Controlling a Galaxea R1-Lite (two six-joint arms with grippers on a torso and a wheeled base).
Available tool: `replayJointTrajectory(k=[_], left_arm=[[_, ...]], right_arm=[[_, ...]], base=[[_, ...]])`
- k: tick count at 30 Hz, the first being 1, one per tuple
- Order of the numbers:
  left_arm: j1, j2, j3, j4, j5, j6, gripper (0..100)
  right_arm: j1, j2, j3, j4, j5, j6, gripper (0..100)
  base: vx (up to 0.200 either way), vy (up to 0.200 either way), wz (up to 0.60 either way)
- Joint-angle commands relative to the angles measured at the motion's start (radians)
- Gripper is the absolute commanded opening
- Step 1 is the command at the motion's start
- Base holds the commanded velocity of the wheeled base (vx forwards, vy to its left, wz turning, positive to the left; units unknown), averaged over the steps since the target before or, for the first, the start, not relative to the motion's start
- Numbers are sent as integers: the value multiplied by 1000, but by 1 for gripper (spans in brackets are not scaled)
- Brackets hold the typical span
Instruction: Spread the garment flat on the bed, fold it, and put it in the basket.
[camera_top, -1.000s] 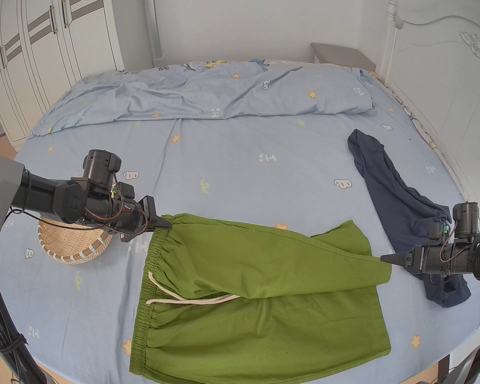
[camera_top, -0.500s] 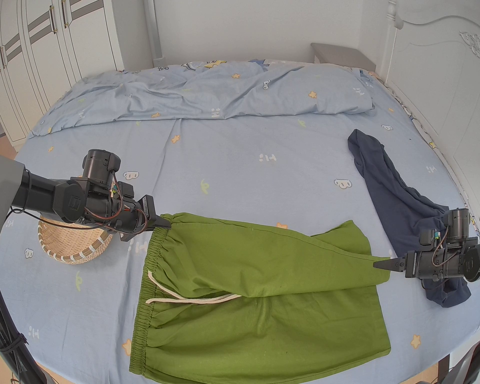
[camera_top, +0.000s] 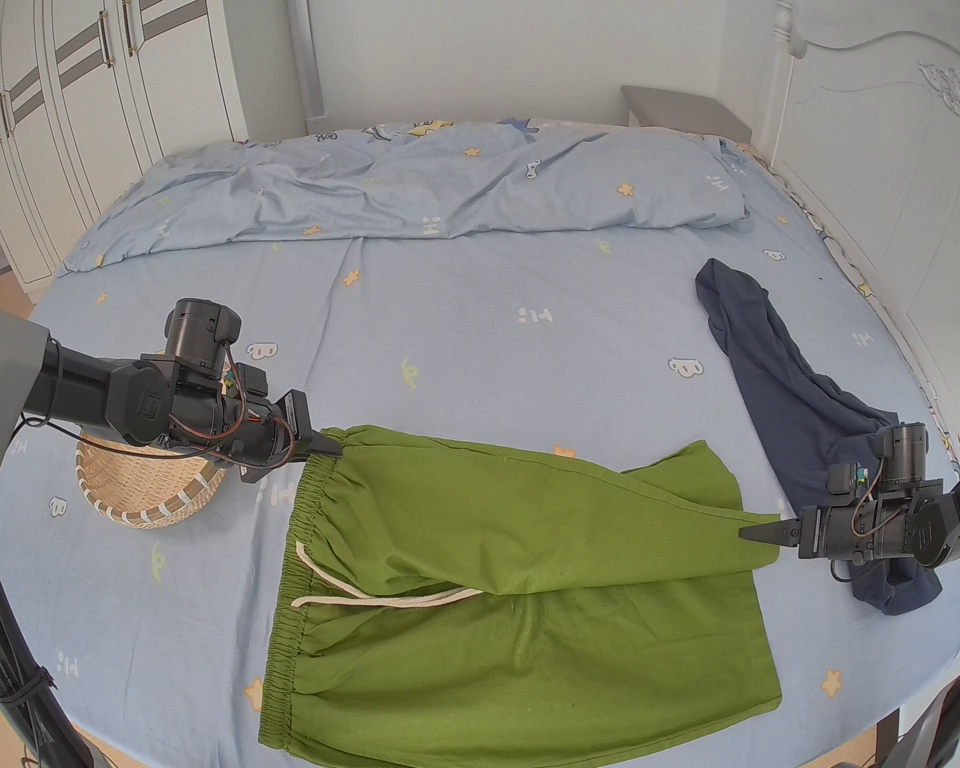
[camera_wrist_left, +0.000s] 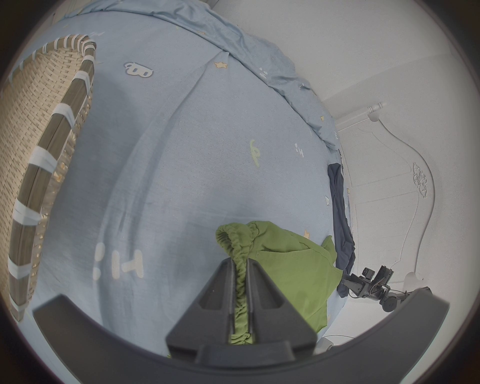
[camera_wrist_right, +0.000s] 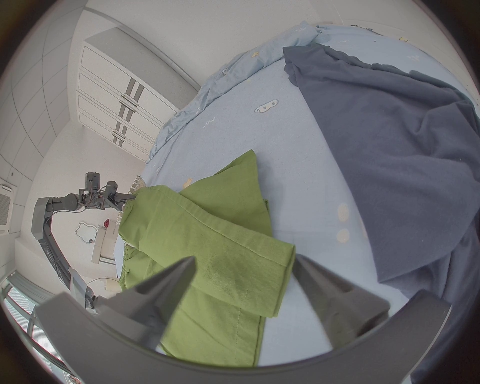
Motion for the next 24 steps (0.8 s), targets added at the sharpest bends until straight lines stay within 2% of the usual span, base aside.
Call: replayJointTrajectory(k=[1, 15, 17, 20, 24], left_arm=[[1, 1, 1, 0, 0, -1, 0], [2, 1, 3, 0, -6, -1, 0], [9, -11, 7, 0, -8, -1, 0], [15, -25, 9, 0, -11, -3, 0], [24, -53, 15, -11, -11, -10, 0]], right_arm=[[2, 9, 2, -1, 0, 2, 0], [-18, -34, 7, -1, 0, 5, 0], [5, -171, 35, 13, 0, 31, 0], [45, -272, 61, 16, 4, 59, 0], [168, -481, 48, 71, -3, 158, 0]], base=[[0, 0, 0], [0, 0, 0], [0, 0, 0], [0, 0, 0], [0, 0, 0]])
